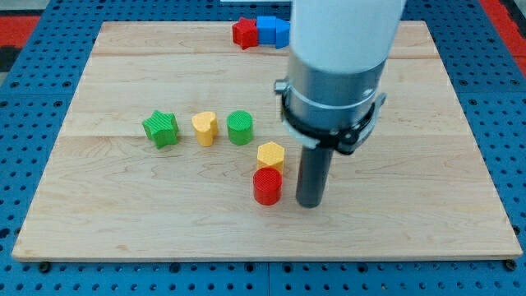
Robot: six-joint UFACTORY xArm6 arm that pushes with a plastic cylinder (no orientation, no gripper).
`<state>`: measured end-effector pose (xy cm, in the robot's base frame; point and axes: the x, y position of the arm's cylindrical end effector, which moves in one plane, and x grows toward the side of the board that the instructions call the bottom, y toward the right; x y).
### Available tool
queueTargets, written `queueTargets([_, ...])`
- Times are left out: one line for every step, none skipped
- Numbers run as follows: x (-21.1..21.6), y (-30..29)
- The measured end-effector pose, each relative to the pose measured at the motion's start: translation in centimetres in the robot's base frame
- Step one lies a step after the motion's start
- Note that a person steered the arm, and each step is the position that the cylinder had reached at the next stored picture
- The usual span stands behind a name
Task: Move your arm to separate the yellow hexagon and the red circle
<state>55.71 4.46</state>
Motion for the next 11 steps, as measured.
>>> queueTargets([2.0, -3.4])
queueTargets([2.0, -9.2])
queueTargets([0.1, -12.1])
queueTargets([-2.5, -11.0])
queueTargets([-4.0, -7.0])
queueTargets([-4.6, -4.7])
queueTargets([-4.7, -4.0])
queueTargets([-4.7, -3.7])
queueTargets([-5.3, -3.5])
queueTargets([-5.3, -2.4])
queueTargets([-5.3, -1.3])
